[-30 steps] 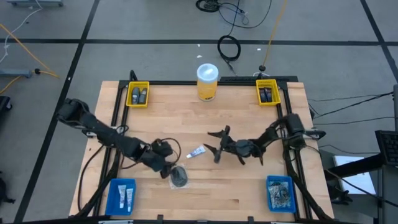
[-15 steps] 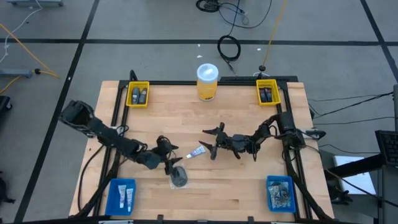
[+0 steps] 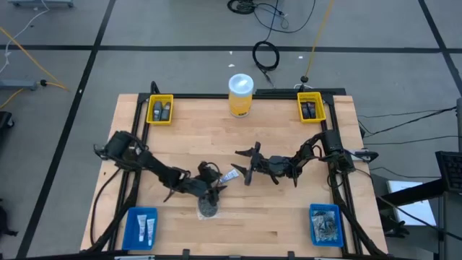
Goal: Pick & Place Travel size toiletries
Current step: Put the white toothpaste into the left blue bin
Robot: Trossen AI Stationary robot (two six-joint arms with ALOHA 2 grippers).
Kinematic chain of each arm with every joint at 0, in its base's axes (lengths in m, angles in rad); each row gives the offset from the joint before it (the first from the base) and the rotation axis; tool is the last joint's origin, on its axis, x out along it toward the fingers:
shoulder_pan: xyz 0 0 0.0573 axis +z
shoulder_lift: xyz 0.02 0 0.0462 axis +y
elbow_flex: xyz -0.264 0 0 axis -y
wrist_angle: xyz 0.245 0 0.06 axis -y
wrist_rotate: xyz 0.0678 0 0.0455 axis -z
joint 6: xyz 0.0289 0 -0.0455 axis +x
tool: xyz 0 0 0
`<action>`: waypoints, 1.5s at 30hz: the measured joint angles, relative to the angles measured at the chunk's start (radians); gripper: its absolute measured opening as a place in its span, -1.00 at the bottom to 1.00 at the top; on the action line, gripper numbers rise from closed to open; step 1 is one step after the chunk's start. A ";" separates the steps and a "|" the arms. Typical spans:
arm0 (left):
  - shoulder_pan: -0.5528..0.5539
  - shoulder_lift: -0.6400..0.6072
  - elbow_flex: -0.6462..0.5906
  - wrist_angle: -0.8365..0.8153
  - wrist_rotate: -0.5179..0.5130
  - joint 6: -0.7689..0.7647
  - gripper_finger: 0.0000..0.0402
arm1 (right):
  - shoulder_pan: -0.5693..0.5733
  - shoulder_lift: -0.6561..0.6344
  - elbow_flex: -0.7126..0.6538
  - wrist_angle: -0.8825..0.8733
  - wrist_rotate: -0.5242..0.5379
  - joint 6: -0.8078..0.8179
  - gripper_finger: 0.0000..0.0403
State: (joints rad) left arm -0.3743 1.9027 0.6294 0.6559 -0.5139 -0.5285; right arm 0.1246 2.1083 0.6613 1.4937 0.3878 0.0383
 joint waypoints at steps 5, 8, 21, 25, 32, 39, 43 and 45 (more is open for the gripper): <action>0.001 0.049 0.047 0.002 0.006 0.011 0.30 | 0.000 0.000 0.000 -0.016 -0.101 -0.007 0.26; 0.002 0.053 0.049 0.000 0.001 0.011 0.16 | 0.000 0.000 0.000 -0.017 -0.133 -0.014 0.26; 0.014 -0.015 0.048 -0.182 0.036 0.088 -0.74 | 0.015 0.000 0.000 -0.017 -0.312 0.035 0.26; 0.010 -0.145 0.046 -0.374 0.103 0.098 -0.75 | 0.032 0.000 0.000 -0.014 -0.314 0.036 0.26; -0.032 -0.445 0.046 -0.686 0.262 0.004 -0.59 | 0.036 0.000 0.000 -0.017 -0.312 0.036 0.26; -0.141 -0.687 0.047 -0.852 0.514 -0.338 -0.75 | 0.023 0.000 0.000 -0.011 -0.311 0.028 0.26; -0.234 -0.761 0.047 -0.880 0.577 -0.599 -0.73 | -0.002 0.000 0.002 -0.001 -0.311 0.028 0.26; -0.288 -0.782 0.047 -0.882 0.603 -0.728 -0.70 | -0.012 0.000 0.009 -0.002 -0.311 0.028 0.26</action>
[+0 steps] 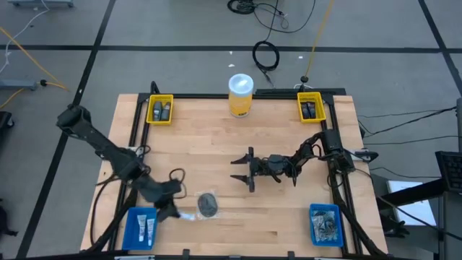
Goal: Pick & Place Travel size toiletries
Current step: Put the white toothpaste into the left blue bin
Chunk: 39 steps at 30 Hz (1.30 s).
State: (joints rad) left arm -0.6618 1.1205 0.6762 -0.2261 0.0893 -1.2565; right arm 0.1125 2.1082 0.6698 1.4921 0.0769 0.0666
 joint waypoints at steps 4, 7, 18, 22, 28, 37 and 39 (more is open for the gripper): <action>-0.100 -0.009 0.000 -0.031 0.023 -0.237 -0.69 | -0.008 0.000 0.026 -0.003 -0.002 -0.001 0.26; -0.166 -0.009 0.000 -0.042 0.043 -0.390 -0.72 | -0.008 0.000 0.048 -0.013 -0.003 -0.006 0.26; -0.336 -0.015 0.000 -0.051 0.255 -0.832 -0.70 | -0.008 0.000 0.131 -0.132 -0.004 -0.027 0.26; -0.367 -0.057 0.000 -0.150 0.292 -0.906 -0.75 | -0.007 0.000 0.143 -0.144 -0.004 -0.027 0.26; -0.432 -0.089 0.000 -0.388 0.258 -0.980 -0.70 | -0.007 0.000 0.143 -0.143 -0.004 -0.027 0.26; -0.519 -0.086 0.000 -0.460 0.049 -1.186 -0.67 | -0.006 0.000 0.143 -0.143 -0.004 -0.026 0.26; -0.529 -0.075 0.000 -0.478 0.016 -1.226 -0.70 | -0.006 0.000 0.143 -0.143 -0.004 -0.026 0.26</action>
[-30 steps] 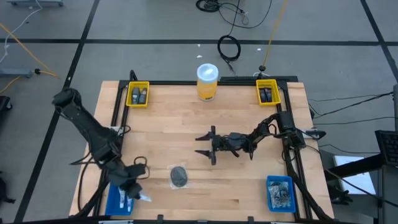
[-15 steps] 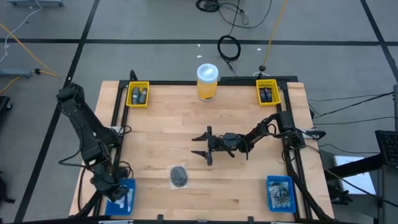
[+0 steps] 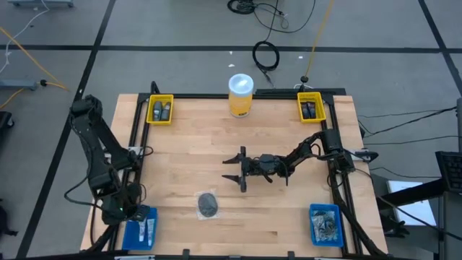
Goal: Pick & Place Travel size toiletries
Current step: Put the white toothpaste into the left blue bin, then put the black hairbrush into the right blue bin
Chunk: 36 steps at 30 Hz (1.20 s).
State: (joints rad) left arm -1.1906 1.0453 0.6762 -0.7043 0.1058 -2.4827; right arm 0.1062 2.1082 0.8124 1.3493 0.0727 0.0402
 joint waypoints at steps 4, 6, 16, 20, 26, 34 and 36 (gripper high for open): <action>-0.004 0.044 0.000 -0.016 -0.003 -0.015 -0.71 | 0.000 0.000 0.000 0.000 0.000 0.000 0.26; -0.004 0.067 0.000 -0.010 -0.024 -0.019 -0.68 | 0.000 0.000 0.000 0.000 0.001 0.000 0.26; 0.007 0.125 0.000 0.022 -0.126 0.020 -0.62 | 0.000 0.000 0.000 0.000 0.002 0.000 0.26; 0.007 0.126 0.000 0.022 -0.159 0.034 -0.64 | 0.000 0.000 0.000 0.000 0.002 0.000 0.26; 0.007 0.126 0.000 0.022 -0.160 0.035 -0.56 | 0.000 0.000 0.000 0.000 0.003 0.000 0.26; 0.007 0.126 0.000 0.022 -0.160 0.033 -0.29 | 0.000 0.000 0.000 0.000 0.003 0.000 0.26; 0.007 0.126 0.000 0.025 -0.160 0.031 -0.21 | 0.000 0.000 0.000 0.000 0.003 0.000 0.26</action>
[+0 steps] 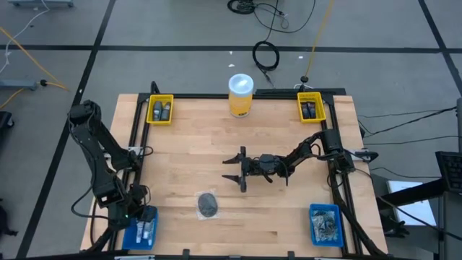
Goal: Pick & Place Travel size toiletries
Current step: Put the black hairbrush into the right blue bin
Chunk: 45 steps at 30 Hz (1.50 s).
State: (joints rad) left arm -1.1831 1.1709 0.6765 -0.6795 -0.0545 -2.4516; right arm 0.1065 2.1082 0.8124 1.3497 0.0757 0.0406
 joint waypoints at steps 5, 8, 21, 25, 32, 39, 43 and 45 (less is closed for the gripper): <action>0.008 -0.008 0.000 -0.006 -0.003 -0.012 -0.07 | 0.000 0.000 0.000 0.000 0.000 0.000 0.26; 0.037 -0.021 0.000 -0.029 -0.067 0.046 -0.04 | 0.000 0.000 0.000 0.000 0.000 0.000 0.26; 0.336 0.132 0.000 0.081 -0.842 1.125 -0.15 | 0.000 -0.001 0.000 -0.014 -0.009 0.080 0.26; 0.440 0.218 0.000 0.304 -0.625 1.490 -0.25 | 0.000 -0.001 0.024 -0.098 -0.142 0.233 0.26; 0.528 0.344 0.000 0.569 -0.134 1.832 -0.49 | 0.015 -0.001 0.261 -0.623 -0.290 0.423 0.26; 0.566 0.510 0.000 0.801 -0.129 1.945 -0.71 | 0.003 -0.001 0.383 -0.910 -0.394 0.601 0.26; 0.591 0.569 0.002 0.876 -0.135 1.952 -0.82 | 0.002 -0.001 0.385 -0.923 -0.505 0.678 0.26; 0.602 0.587 0.002 0.908 -0.137 1.953 -0.87 | 0.009 -0.001 0.385 -0.926 -0.530 0.688 0.26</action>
State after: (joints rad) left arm -0.5814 1.7575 0.6781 0.2281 -0.1919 -0.4982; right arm 0.1151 2.1068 1.1973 0.4237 -0.4539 0.7290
